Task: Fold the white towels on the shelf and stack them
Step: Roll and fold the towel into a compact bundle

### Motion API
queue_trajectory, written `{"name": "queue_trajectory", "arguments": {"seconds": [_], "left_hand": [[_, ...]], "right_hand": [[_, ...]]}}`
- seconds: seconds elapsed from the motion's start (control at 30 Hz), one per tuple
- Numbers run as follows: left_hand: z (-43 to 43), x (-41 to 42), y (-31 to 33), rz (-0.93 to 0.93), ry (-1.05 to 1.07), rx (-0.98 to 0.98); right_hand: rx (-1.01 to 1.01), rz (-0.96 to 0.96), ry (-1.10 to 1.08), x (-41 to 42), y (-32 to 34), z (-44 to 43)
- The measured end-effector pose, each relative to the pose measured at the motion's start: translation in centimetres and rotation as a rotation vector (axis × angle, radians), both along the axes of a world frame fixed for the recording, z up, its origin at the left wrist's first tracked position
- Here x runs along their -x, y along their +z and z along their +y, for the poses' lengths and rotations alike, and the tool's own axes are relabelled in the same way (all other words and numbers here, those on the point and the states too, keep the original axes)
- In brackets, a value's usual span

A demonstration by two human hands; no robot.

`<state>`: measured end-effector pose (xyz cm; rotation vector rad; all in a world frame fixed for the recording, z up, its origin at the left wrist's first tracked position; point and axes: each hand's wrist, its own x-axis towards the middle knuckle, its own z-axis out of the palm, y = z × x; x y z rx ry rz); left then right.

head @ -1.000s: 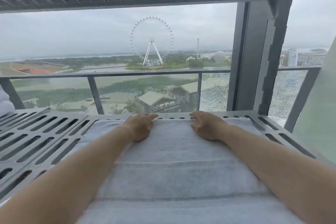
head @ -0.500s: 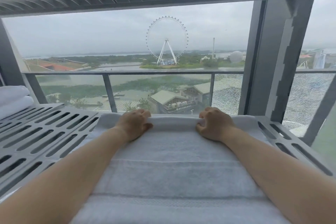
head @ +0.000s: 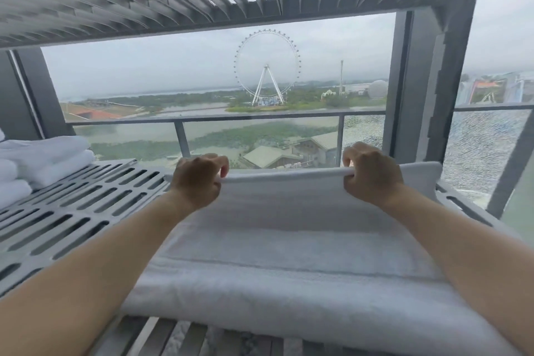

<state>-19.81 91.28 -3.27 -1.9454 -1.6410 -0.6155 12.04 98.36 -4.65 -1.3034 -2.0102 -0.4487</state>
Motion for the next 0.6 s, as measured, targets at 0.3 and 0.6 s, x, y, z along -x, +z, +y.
{"name": "queue_trajectory", "arguments": {"seconds": [0.3,0.6], "left_hand": [[-8.0,1.5,0.2,-0.042,-0.124,-0.057],[-14.8,1.5,-4.0,-0.075,-0.163,0.070]], "right_hand": [[-0.157,-0.096,-0.022,0.1,1.0,-12.4],[0.238,-0.018,-0.118,-0.2,-2.1,-19.7]]}}
